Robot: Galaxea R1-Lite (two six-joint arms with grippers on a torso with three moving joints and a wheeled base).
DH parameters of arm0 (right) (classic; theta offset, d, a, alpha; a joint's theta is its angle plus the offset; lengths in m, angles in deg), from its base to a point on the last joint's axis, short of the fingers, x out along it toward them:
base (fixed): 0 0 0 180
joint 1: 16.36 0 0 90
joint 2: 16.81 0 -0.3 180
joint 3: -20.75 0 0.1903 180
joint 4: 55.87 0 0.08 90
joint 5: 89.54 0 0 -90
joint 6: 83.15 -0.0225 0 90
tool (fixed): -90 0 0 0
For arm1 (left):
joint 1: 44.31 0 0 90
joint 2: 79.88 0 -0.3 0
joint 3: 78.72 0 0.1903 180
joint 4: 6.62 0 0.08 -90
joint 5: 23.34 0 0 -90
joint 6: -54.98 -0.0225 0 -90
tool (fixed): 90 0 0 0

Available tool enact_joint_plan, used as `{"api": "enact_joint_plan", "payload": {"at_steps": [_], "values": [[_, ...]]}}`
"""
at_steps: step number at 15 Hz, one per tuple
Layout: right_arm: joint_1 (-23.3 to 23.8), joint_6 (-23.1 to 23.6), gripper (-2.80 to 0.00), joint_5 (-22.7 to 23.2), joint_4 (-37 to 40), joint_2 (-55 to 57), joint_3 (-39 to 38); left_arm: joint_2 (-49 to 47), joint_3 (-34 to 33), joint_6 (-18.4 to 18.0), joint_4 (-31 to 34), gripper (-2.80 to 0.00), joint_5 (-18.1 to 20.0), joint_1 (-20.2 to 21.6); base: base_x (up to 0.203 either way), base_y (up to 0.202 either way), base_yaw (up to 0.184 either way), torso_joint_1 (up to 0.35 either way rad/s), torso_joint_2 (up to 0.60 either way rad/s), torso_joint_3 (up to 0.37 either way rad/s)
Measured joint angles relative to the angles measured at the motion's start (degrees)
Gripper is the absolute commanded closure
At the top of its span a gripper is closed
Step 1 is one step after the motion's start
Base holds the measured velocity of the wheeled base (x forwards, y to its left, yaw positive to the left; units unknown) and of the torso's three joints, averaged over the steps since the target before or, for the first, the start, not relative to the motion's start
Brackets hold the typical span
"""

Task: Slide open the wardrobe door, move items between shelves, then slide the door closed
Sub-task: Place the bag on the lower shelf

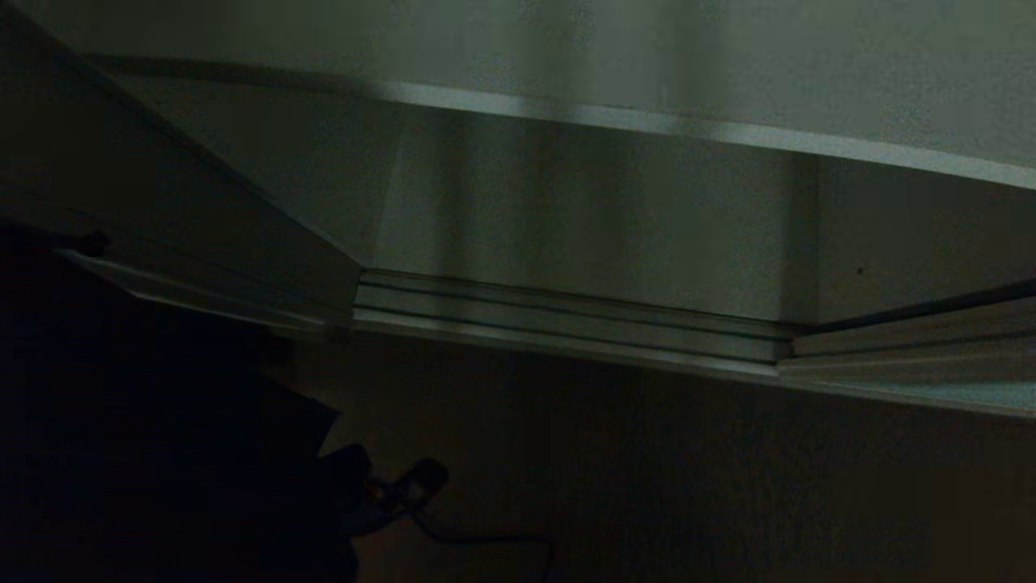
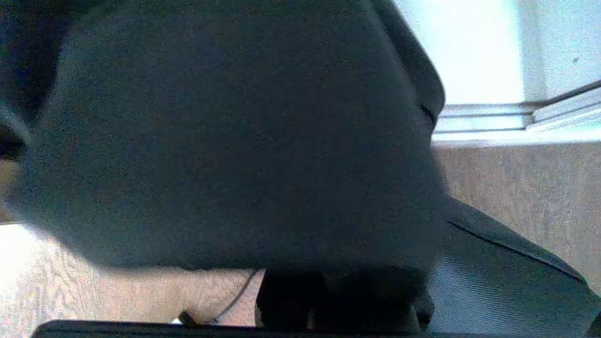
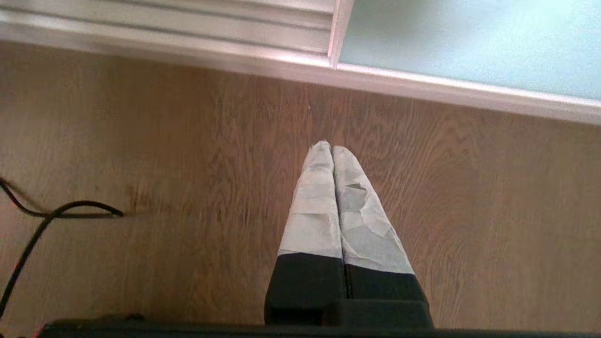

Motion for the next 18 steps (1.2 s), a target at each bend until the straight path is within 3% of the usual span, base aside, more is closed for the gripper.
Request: {"api": "enact_joint_plan", "payload": {"at_steps": [7,13,18], "values": [[0.0,-0.02,0.0,0.0,-0.01,0.02,0.02,0.23,-1.07,-0.09,1.09,0.0,1.22,0.0,0.0,0.0,0.0,0.004,0.0,-0.105],[0.0,0.0,0.0,-0.02,0.02,0.02,0.02,0.63,-1.41,0.0,12.19,0.0,1.77,0.0,0.0,0.0,0.0,0.0,0.0,0.0],[0.0,0.0,0.0,0.0,0.02,0.02,0.02,-0.11,-1.41,1.95,26.24,0.0,9.2,0.17,0.0,0.0,0.0,0.0,0.0,0.0]]}}
